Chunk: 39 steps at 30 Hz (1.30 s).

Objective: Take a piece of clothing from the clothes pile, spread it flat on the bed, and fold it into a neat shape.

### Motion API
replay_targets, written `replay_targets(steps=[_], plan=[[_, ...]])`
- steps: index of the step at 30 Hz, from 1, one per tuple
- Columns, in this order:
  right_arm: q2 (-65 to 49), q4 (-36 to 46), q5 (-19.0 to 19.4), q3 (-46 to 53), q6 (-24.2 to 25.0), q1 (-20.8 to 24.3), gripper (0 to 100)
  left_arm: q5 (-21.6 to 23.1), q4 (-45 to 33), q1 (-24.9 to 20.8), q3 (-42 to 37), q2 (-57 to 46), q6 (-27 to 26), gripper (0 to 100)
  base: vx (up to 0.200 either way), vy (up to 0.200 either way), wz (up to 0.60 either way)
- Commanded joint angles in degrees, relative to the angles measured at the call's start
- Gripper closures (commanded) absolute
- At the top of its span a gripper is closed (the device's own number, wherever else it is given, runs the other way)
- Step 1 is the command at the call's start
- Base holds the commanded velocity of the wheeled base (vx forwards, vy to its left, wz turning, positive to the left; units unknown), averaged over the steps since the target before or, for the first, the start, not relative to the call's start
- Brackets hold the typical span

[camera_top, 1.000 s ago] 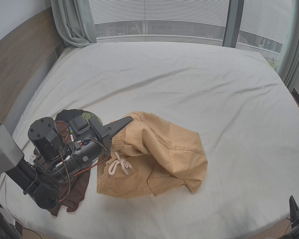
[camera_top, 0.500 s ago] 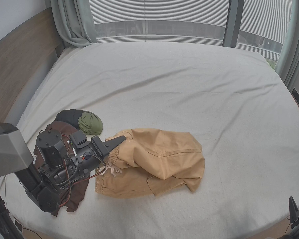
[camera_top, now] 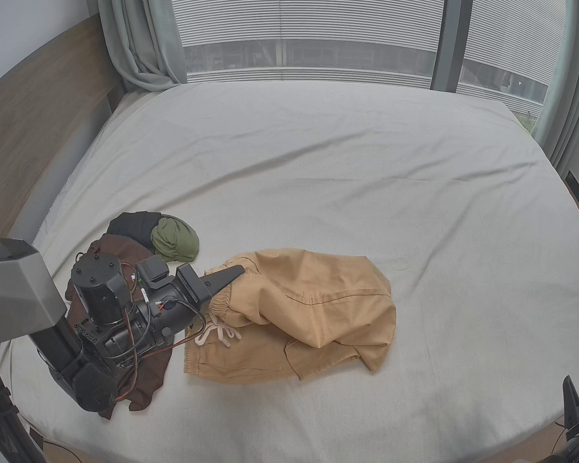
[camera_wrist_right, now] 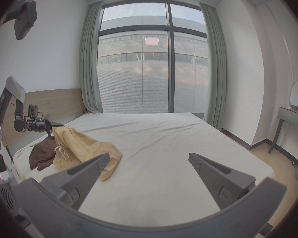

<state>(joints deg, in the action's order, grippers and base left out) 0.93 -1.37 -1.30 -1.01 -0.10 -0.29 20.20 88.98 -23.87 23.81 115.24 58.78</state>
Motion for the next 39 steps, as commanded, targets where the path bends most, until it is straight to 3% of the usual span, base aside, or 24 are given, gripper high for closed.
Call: replay_targets(steps=[1,6,8,10,12,19,26,32,39], plan=[[0.04,-3.29,-0.28,-6.37,-0.34,0.03,0,0.02,0.05,-0.21,0.01,-2.12,0.02,100,0.0,0.0,0.0],[10.24,-2.41,1.39,-9.45,2.21,4.16,0,0.1,0.05,-0.39,-0.08,-2.12,-0.07,100,0.0,0.0,0.0],[12.43,-2.5,2.53,-9.54,5.72,6.01,0,0.02,0.05,-0.48,-0.08,-2.03,-0.16,100,0.0,0.0,0.0],[16.04,-2.59,5.96,-10.77,12.58,7.15,0,0.1,0.05,-0.48,0.01,-2.12,-0.25,100,0.0,0.0,0.0],[20.26,-3.12,9.13,-11.91,15.21,7.15,0,0.02,0.05,-0.48,0.19,-2.12,-0.16,100,0.0,0.0,0.0],[31.42,-9.18,12.64,-13.93,15.65,7.5,0,0.02,0.05,-0.48,0.19,-2.21,-0.34,100,0.0,0.0,0.0],[45.39,-11.2,18.62,-22.81,15.39,7.68,0,0.02,0.05,-0.56,0.54,-2.21,-0.34,100,0.0,0.0,0.0],[59.19,-18.32,18.71,-28.34,15.39,12.51,0,0.02,0.05,-0.56,0.54,-2.3,-0.42,100,0.0,0.0,0.0],[70.18,-27.9,18.71,-24.92,16.09,14.18,0,-0.07,0.05,-0.21,0.36,-3.0,-0.51,100,0.0,0.0,0.0]])
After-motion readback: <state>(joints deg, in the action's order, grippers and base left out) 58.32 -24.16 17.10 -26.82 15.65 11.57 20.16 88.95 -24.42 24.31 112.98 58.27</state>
